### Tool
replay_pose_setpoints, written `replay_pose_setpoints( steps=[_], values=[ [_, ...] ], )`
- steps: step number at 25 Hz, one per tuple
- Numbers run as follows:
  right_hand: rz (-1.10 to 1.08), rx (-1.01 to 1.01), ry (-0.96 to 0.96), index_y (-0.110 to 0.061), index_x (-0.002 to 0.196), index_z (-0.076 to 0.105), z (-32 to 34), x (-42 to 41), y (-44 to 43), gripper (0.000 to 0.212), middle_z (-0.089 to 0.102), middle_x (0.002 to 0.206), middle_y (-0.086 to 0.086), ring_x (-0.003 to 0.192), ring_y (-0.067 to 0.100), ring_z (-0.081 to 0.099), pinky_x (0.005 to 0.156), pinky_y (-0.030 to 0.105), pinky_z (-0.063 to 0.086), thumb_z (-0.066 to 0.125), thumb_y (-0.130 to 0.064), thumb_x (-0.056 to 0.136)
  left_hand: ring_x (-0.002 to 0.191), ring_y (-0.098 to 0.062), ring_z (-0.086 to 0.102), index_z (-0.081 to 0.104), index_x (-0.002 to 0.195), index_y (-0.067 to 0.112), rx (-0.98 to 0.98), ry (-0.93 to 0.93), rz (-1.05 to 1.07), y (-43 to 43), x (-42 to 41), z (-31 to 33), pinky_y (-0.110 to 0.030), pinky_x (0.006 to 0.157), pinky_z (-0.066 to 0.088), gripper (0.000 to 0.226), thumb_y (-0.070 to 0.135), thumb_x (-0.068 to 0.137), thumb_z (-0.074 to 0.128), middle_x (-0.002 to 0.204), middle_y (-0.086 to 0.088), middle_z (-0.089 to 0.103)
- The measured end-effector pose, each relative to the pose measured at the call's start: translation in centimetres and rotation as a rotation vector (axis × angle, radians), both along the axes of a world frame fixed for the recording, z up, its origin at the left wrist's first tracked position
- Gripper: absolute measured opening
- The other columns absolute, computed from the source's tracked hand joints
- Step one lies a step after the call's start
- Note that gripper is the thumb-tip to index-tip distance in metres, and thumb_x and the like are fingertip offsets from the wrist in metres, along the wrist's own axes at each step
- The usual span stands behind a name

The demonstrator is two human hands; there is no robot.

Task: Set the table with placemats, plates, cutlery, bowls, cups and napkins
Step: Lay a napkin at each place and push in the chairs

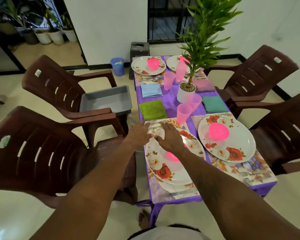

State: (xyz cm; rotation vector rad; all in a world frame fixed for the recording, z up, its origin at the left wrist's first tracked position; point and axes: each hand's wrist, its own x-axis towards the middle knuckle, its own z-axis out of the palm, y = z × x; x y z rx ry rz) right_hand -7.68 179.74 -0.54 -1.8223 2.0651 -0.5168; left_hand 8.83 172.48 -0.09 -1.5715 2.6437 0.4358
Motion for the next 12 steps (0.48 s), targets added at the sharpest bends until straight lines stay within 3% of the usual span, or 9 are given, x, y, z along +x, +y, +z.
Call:
replay_pose_setpoints(
  steps=[9, 12],
  values=[
    [0.013, -0.046, -0.108, -0.007, 0.152, 0.046, 0.8, 4.9, 8.8, 0.067, 0.046, 0.157, 0.015, 0.149, 0.032, 0.036, 0.122, 0.041, 0.027, 0.07, -0.031, 0.094, 0.131, -0.033, 0.052, 0.048, 0.145, 0.019, -0.008, 0.033, 0.033, 11.0, 4.9, 1.9, -0.056, 0.109, 0.04, 0.055, 0.047, 0.098, 0.056, 0.14, -0.007, 0.057],
    [0.033, -0.03, -0.146, -0.008, 0.151, 0.048, 0.2, 8.5, 12.1, 0.065, 0.049, 0.154, 0.014, 0.146, 0.032, 0.039, 0.121, 0.04, 0.028, 0.069, -0.031, 0.094, 0.139, -0.033, 0.045, 0.045, 0.149, 0.017, 0.011, 0.019, 0.067, 14.7, 8.3, 1.9, -0.059, 0.116, 0.033, 0.061, 0.048, 0.098, 0.057, 0.151, -0.009, 0.05]
  ],
)
